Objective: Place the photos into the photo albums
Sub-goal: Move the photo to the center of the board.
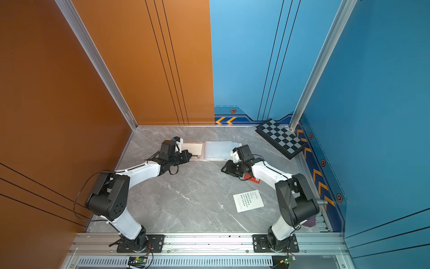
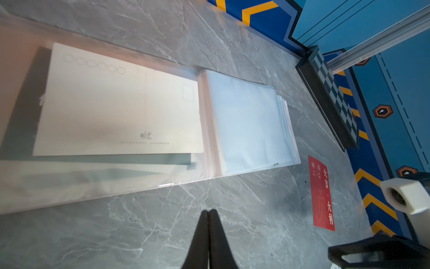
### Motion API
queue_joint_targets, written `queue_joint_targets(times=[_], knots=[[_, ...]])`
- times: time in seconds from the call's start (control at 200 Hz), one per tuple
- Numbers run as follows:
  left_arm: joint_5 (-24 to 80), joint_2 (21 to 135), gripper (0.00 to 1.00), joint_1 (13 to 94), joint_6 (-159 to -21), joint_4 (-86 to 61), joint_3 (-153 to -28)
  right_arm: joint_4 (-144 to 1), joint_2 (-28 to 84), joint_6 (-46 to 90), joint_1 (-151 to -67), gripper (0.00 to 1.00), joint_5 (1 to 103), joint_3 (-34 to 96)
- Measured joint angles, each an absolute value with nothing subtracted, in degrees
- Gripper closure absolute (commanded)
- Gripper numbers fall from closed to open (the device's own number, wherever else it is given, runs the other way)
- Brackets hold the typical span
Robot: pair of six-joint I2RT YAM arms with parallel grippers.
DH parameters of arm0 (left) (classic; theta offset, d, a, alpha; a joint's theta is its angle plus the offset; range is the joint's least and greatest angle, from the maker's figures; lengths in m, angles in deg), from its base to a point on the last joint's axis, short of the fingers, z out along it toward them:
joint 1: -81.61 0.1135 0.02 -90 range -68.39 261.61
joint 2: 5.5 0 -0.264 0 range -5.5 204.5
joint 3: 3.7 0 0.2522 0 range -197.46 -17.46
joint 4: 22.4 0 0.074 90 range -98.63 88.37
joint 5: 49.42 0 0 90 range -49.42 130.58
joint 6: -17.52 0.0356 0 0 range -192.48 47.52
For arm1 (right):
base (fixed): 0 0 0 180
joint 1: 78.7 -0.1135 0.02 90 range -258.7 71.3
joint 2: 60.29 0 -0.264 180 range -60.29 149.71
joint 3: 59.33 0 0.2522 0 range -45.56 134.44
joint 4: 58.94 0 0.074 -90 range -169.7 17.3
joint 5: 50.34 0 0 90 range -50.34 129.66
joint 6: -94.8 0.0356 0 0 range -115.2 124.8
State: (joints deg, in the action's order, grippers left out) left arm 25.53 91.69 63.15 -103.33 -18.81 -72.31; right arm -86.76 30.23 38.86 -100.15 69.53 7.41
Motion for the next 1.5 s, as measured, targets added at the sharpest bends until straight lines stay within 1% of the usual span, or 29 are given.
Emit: queue_joint_targets(times=[0.195, 0.215, 0.245, 0.27, 0.335, 0.485, 0.521, 0.631, 0.856, 1.066, 1.396, 1.501], knots=[[25.60, 93.89, 0.94, 62.48, -101.78, -19.18, -72.64, -95.31, 18.12, 37.75, -99.19, 0.63, 60.68, 0.26], [25.60, 93.96, 0.94, 62.43, -101.78, -19.18, -72.66, -95.79, 16.81, 37.95, -99.08, 0.61, 60.24, -0.64], [25.60, 94.07, 0.94, 62.41, -101.76, -19.22, -72.69, -96.25, 14.99, 38.34, -98.71, 0.55, 59.60, -1.97], [25.62, 94.14, 0.94, 62.41, -101.69, -19.22, -72.73, -96.86, 13.20, 39.02, -98.29, 0.51, 58.80, -3.37], [25.62, 94.29, 0.94, 62.39, -101.37, -19.27, -72.93, -98.98, 9.57, 40.57, -97.50, 0.48, 56.68, -6.25], [25.58, 94.42, 0.94, 62.21, -101.13, -20.10, -73.21, -106.30, 2.34, 43.15, -97.09, 0.46, 49.77, -9.84], [25.58, 94.51, 0.94, 62.10, -101.13, -20.45, -73.21, -107.72, 0.13, 43.87, -96.76, 0.45, 48.30, -10.49], [25.58, 95.14, 0.94, 61.78, -100.93, -21.13, -73.28, -110.34, -4.79, 45.81, -94.90, 0.43, 45.86, -12.18], [25.58, 96.85, 0.93, 61.75, -100.93, -21.30, -73.98, -112.57, -4.09, 47.28, -91.60, 0.42, 45.38, -16.51], [25.56, 96.87, 0.93, 61.75, -100.93, -21.32, -74.17, -112.77, -3.13, 47.28, -89.57, 0.41, 45.18, -17.07], [25.40, 97.57, 0.93, 61.75, -100.97, -21.37, -74.19, -110.37, -0.72, 47.82, -88.87, 0.41, 44.17, -18.87], [25.40, 97.59, 0.93, 61.75, -100.97, -21.43, -74.17, -108.64, -0.77, 48.85, -90.40, 0.42, 44.37, -19.17]])
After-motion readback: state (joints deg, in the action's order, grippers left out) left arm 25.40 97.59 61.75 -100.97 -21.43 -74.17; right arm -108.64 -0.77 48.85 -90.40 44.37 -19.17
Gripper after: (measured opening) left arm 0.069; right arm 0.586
